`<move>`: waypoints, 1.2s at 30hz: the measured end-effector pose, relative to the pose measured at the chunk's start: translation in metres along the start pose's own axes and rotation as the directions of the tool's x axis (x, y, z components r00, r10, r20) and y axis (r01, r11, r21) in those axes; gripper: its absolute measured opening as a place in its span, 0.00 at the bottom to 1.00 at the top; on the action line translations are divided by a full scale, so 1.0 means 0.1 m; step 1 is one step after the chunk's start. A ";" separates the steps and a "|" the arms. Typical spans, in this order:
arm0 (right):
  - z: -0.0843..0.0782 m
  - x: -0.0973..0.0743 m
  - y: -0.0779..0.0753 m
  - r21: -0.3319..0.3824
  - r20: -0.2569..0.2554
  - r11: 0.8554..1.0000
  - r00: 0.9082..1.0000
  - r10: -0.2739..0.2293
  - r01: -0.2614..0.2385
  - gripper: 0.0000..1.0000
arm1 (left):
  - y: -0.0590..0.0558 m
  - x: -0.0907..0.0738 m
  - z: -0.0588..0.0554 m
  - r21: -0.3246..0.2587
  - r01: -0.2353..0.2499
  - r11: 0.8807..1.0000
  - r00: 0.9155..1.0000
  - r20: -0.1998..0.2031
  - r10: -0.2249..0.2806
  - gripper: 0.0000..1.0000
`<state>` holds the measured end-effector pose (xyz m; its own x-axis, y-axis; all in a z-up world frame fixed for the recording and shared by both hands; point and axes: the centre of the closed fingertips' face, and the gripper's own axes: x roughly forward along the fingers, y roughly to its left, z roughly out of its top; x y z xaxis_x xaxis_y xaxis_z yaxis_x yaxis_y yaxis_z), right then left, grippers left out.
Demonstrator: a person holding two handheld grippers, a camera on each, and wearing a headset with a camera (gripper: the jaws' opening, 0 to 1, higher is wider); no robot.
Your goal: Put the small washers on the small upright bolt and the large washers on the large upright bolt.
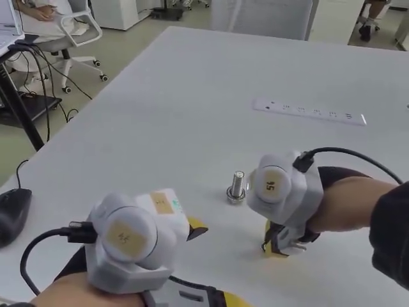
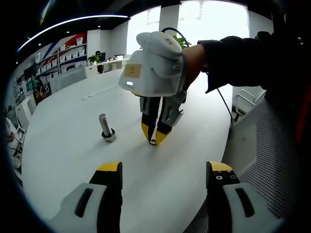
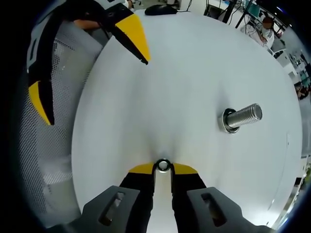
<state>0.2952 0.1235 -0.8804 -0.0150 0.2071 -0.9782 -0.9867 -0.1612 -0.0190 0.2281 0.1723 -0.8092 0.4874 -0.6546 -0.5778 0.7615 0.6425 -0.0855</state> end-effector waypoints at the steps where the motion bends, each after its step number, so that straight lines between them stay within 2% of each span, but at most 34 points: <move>1: -0.01 0.00 0.00 0.003 0.001 1.000 1.000 0.000 0.000 0.14 | 0.00 0.00 0.00 0.001 0.000 1.000 1.000 0.000 0.000 0.69; 16: -0.11 -0.03 -0.01 0.025 -0.016 1.000 1.000 -0.002 0.003 0.14 | -0.01 -0.01 0.01 0.005 0.002 1.000 1.000 -0.001 -0.002 0.69; 36: -0.41 -0.11 -0.01 0.093 -0.038 0.996 0.999 -0.006 0.010 0.14 | -0.03 0.00 0.00 0.008 0.016 1.000 1.000 -0.001 -0.016 0.69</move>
<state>0.3031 0.0814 -0.8783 -0.0025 0.1711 -0.9853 -0.9976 -0.0688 -0.0094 0.2260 0.1706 -0.8087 0.4744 -0.6644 -0.5776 0.7726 0.6287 -0.0886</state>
